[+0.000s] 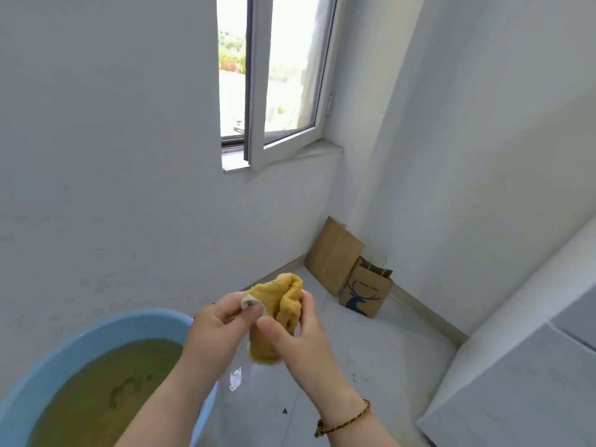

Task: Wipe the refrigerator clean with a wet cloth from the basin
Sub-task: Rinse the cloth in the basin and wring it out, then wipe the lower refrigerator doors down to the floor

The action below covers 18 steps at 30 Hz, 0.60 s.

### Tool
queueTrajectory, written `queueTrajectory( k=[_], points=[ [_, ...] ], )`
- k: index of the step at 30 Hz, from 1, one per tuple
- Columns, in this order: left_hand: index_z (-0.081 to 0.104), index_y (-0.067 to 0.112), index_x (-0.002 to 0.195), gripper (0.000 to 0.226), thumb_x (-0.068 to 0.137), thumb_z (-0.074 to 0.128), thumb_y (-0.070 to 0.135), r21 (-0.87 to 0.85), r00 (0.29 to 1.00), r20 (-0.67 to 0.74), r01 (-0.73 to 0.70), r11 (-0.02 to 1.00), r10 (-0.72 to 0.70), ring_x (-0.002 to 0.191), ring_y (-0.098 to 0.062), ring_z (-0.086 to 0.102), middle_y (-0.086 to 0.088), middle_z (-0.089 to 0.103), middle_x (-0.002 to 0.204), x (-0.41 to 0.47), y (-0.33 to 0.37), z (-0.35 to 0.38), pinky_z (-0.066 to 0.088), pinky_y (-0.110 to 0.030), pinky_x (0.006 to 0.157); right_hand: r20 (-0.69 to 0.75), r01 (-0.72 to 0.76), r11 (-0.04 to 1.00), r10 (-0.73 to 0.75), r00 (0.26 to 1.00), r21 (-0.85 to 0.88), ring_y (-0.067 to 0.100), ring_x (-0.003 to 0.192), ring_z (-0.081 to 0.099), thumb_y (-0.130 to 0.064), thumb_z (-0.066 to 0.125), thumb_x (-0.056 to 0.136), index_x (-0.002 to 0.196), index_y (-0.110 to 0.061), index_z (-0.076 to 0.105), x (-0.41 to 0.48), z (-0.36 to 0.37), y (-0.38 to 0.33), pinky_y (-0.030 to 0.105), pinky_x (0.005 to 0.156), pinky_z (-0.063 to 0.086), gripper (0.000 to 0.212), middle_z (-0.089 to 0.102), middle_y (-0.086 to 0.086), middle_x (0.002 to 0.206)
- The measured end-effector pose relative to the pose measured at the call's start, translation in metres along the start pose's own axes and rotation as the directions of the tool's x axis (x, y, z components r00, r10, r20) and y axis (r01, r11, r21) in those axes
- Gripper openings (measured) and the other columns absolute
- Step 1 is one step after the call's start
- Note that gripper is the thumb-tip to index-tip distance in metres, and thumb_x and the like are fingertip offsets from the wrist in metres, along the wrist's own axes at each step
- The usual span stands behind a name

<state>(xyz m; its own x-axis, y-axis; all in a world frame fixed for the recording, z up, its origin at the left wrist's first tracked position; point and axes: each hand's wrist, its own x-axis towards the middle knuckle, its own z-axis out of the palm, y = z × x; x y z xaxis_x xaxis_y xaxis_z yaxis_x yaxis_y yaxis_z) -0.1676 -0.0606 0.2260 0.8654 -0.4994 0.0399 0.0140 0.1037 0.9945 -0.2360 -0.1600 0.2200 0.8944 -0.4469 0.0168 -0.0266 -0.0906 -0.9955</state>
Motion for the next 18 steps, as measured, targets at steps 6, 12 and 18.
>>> queueTrajectory(
  k=[6, 12, 18],
  points=[
    [0.070, 0.007, 0.077, 0.021, 0.086, 0.052, 0.002, 0.013, 0.936, 0.346, 0.073, 0.997, -0.073, 0.068, -0.008, 0.066, -0.002, 0.071, 0.069, -0.084, 0.003, 0.117, 0.049, -0.010, 0.059, -0.322, -0.114, 0.990, 0.082, 0.943, -0.081, 0.005, 0.078, 0.058, -0.023, 0.060, 0.087, 0.084, -0.027, 0.056, -0.115, -0.118, -0.008, 0.016, 0.070, 0.048, 0.006, 0.062, -0.006, 0.085],
    [0.068, 0.007, 0.085, 0.024, 0.092, 0.045, 0.010, 0.012, 0.831, 0.499, 0.278, 0.960, -0.247, 0.067, -0.020, 0.064, -0.009, 0.070, 0.072, -0.134, 0.001, 0.211, 0.054, -0.021, 0.056, -0.462, -0.208, 0.978, 0.192, 0.866, 0.015, 0.007, 0.071, 0.059, -0.017, 0.052, 0.092, 0.078, -0.013, 0.061, -0.231, -0.220, -0.014, 0.012, 0.063, 0.046, 0.017, 0.064, -0.002, 0.078],
    [0.065, 0.004, 0.088, 0.026, 0.094, 0.039, 0.005, 0.067, 0.745, 0.583, 0.354, 0.933, -0.325, 0.062, -0.023, 0.057, -0.011, 0.065, 0.064, -0.154, -0.008, 0.292, 0.049, -0.033, 0.059, -0.591, -0.083, 0.905, 0.340, 0.732, 0.418, 0.017, 0.061, 0.063, -0.021, 0.061, 0.079, 0.068, -0.006, 0.063, -0.290, -0.277, -0.005, 0.024, 0.054, 0.050, 0.019, 0.065, 0.009, 0.066]
  ],
)
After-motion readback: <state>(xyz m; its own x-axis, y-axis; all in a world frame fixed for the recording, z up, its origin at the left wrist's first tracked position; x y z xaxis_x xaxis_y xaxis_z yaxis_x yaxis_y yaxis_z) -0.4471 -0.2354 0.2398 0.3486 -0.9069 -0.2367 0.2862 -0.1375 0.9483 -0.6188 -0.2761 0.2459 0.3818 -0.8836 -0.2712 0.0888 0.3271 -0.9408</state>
